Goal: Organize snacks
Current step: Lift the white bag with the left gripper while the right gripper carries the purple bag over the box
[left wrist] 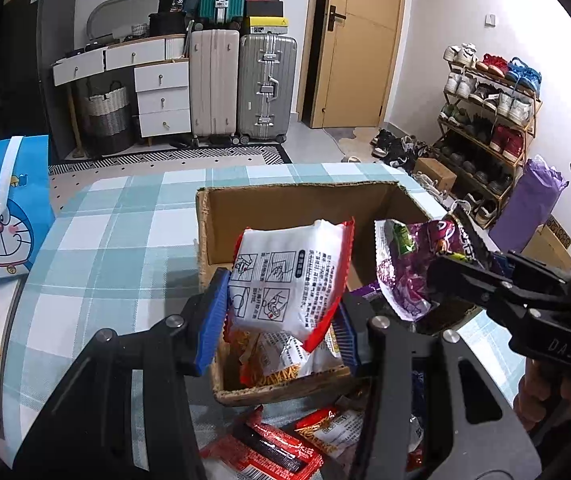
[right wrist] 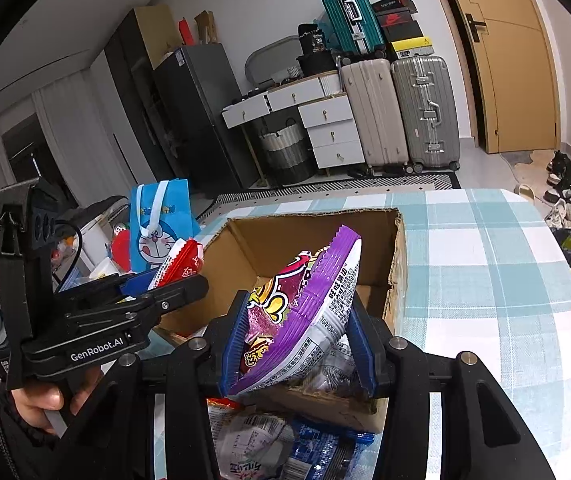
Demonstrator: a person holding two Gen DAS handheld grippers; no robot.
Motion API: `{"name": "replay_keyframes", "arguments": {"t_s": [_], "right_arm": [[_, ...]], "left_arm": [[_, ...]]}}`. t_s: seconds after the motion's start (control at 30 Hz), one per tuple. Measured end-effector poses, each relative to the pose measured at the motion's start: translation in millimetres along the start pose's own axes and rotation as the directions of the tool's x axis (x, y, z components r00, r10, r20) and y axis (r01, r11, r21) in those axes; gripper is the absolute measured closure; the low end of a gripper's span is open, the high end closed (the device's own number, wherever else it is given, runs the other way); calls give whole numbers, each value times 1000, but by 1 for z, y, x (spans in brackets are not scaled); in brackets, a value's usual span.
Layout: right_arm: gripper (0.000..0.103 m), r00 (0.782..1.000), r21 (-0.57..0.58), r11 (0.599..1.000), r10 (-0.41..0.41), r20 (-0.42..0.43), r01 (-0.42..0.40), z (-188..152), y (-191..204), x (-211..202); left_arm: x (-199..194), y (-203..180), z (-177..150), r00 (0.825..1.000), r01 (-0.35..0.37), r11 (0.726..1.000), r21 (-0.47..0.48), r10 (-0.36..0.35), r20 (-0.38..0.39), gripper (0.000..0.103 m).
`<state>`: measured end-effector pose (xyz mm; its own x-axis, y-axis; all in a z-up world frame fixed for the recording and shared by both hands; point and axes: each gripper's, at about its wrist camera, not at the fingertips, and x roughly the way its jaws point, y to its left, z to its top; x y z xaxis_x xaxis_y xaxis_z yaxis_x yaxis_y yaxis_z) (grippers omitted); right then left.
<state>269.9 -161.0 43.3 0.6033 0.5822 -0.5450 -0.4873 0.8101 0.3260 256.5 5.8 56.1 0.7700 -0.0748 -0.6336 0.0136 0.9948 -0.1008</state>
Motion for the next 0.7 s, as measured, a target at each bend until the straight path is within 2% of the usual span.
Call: {"name": "replay_keyframes", "arguments": {"t_s": [0.23, 0.37, 0.7], "right_arm": [[56, 1000, -7, 1000, -29, -11, 29, 1, -6, 8], [56, 999, -48, 998, -47, -19, 46, 3, -1, 15], [56, 998, -54, 998, -39, -41, 37, 5, 2, 25]], "left_arm": [[23, -8, 0, 1000, -12, 999, 35, 13, -28, 58], [35, -12, -1, 999, -18, 999, 43, 20, -40, 58], [47, -15, -3, 999, -23, 999, 27, 24, -49, 58]]}}
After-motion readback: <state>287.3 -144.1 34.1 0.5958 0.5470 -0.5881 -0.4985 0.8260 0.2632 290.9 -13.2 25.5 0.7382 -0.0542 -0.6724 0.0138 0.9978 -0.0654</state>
